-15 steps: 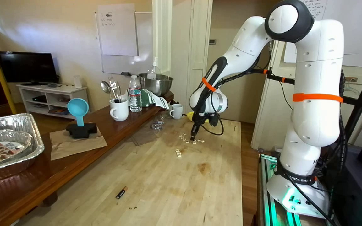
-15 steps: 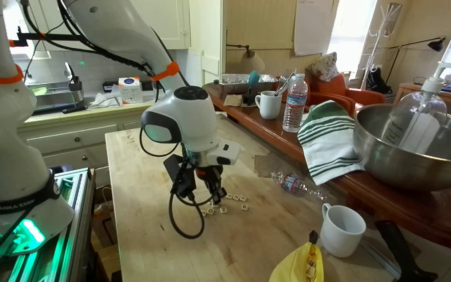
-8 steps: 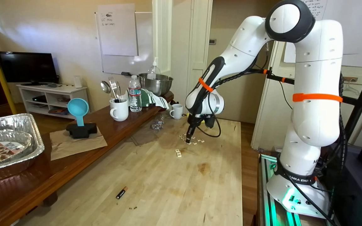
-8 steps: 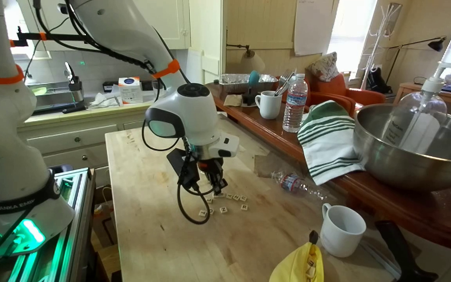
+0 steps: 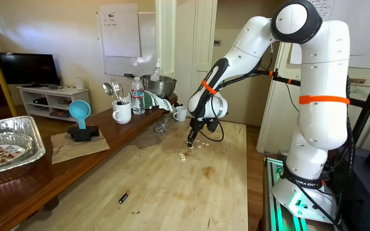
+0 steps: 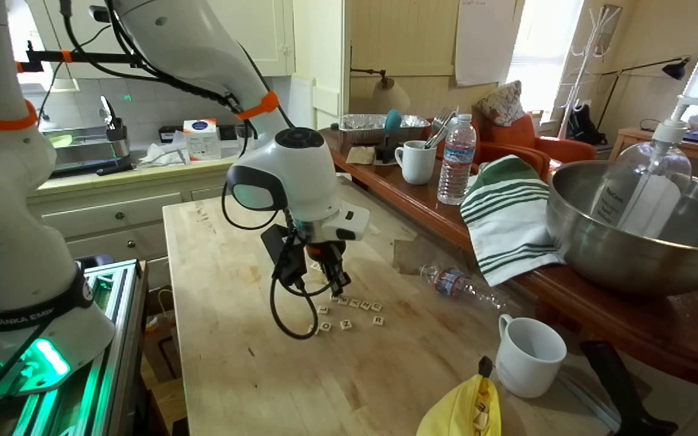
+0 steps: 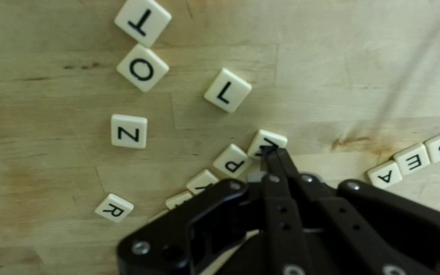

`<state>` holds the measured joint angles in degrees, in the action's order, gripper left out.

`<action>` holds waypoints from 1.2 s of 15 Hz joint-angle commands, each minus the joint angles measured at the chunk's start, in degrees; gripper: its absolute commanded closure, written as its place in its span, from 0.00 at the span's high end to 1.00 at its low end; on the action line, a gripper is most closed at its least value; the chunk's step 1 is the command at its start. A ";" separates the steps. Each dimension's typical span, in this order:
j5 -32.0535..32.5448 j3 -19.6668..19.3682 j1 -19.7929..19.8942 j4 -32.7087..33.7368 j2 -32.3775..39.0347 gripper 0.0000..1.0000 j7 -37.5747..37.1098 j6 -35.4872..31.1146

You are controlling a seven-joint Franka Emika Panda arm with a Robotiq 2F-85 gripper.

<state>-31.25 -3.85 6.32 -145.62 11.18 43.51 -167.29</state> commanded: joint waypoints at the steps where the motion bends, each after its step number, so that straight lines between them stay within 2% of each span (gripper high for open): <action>1: -1.52 0.66 -1.71 1.34 3.36 0.00 -5.53 -2.21; 13: -0.45 0.16 -7.19 2.85 5.01 0.00 -26.18 -5.62; 18: -0.18 -0.11 -8.49 2.84 4.97 0.00 -32.05 -5.46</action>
<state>-31.30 -3.27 -0.40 -143.48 13.77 15.52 -171.85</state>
